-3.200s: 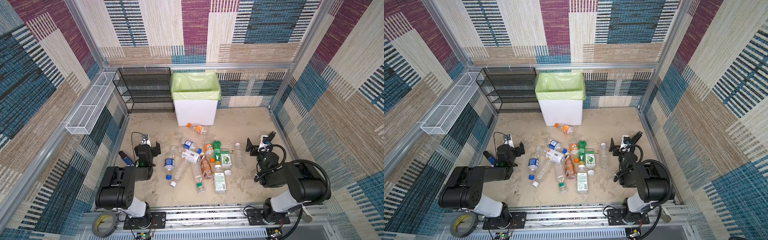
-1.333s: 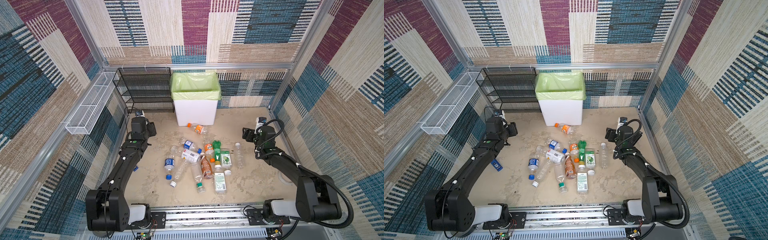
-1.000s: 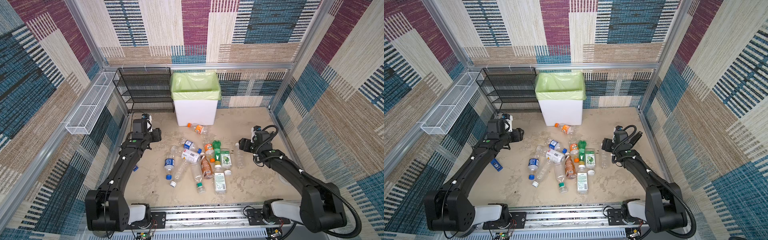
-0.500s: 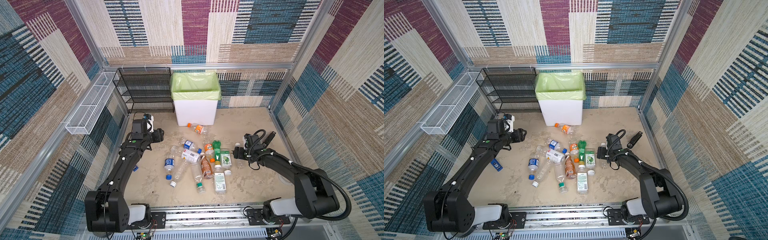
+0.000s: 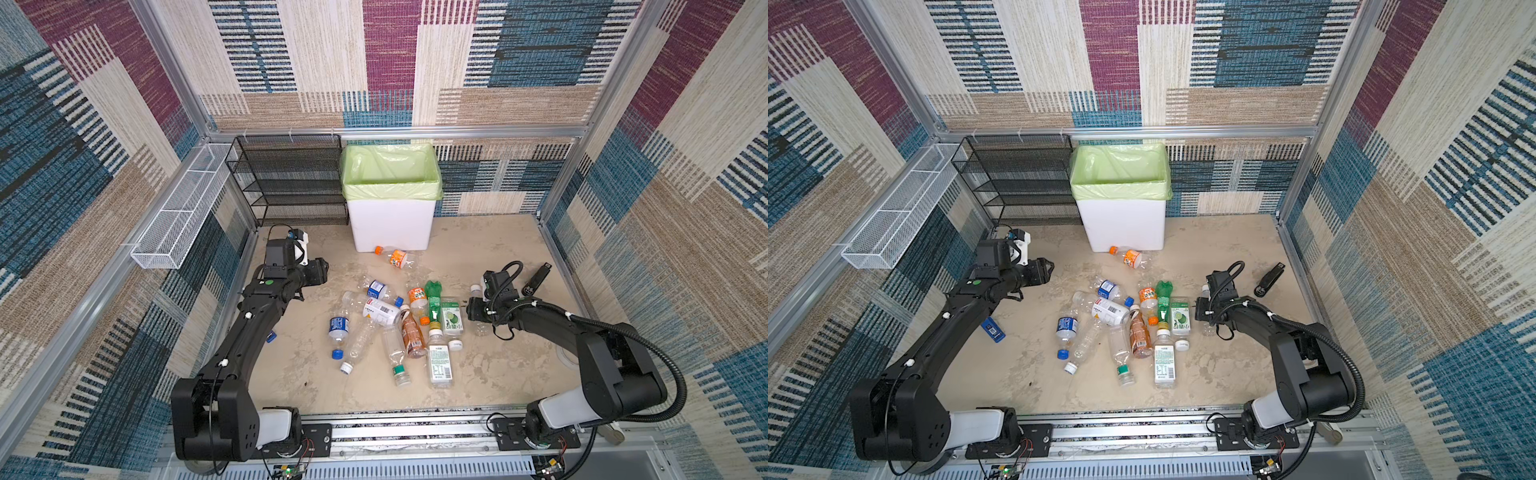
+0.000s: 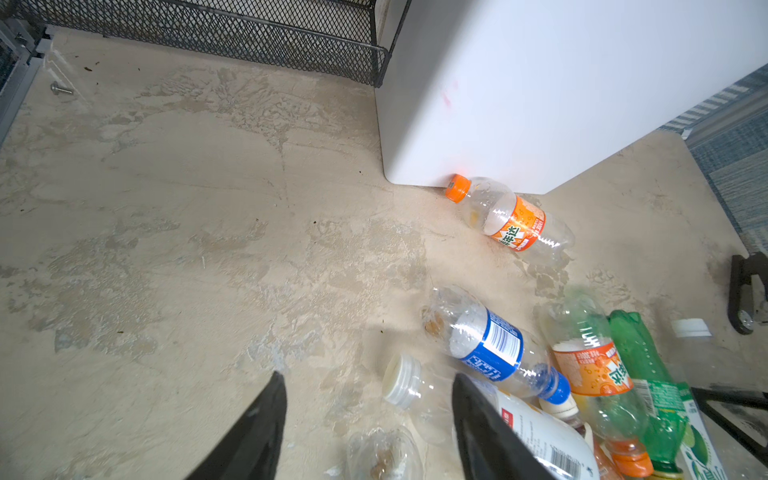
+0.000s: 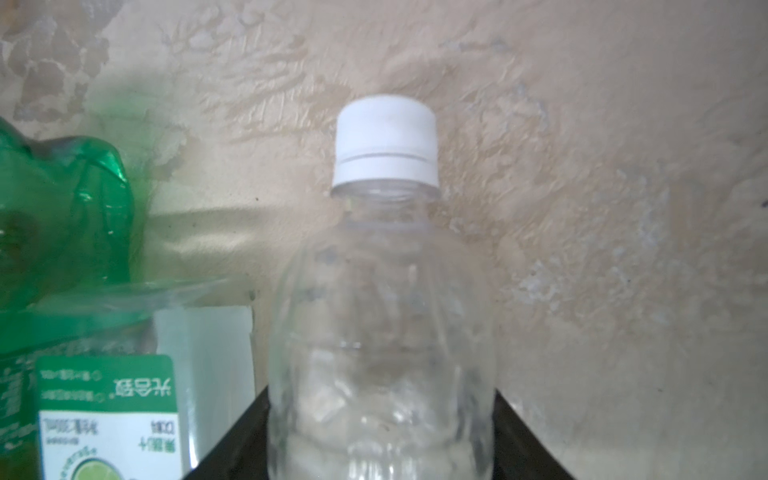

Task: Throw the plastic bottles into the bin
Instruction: 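Grasp the clear white-capped water bottle with the right gripper while the left arm advances, then lift the water bottle with the right gripper and release it over the bin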

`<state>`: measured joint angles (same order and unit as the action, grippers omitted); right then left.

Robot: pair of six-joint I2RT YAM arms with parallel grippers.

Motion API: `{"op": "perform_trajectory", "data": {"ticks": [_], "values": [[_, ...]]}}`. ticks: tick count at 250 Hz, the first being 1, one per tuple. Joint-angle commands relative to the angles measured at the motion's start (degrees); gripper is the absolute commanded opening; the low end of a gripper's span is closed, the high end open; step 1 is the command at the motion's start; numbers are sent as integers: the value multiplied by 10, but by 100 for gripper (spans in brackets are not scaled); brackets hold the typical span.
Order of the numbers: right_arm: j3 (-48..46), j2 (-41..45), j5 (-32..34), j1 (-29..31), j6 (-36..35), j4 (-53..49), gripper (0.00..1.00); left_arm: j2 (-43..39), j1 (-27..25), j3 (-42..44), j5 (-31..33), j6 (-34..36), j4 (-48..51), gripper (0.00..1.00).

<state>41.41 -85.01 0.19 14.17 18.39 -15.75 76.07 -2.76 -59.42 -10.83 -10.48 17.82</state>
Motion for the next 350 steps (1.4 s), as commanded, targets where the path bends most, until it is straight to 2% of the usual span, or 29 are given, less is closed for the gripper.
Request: {"op": "perform_trajectory", "data": {"ticks": [1,64,124,175,205,253,306,350], "values": [[5,2,9,1,4,8,58,4,0,1,-6,-4,2,64],[31,44,25,1,-8,26,55,12,0,1,-10,0,4,63],[70,114,15,1,-35,109,55,4,-1,18,-26,2,-17,63],[67,184,-8,1,-75,254,57,-17,-3,36,-30,8,-39,62],[115,193,-36,1,-79,295,55,-35,-5,52,-38,12,-60,62],[118,232,-87,7,-119,491,54,-68,-9,81,-58,23,-101,62],[160,221,-149,17,-160,633,53,-112,-18,122,-63,24,-150,62],[260,140,-152,40,-178,691,52,-158,-31,148,-40,-2,-167,60]]}}
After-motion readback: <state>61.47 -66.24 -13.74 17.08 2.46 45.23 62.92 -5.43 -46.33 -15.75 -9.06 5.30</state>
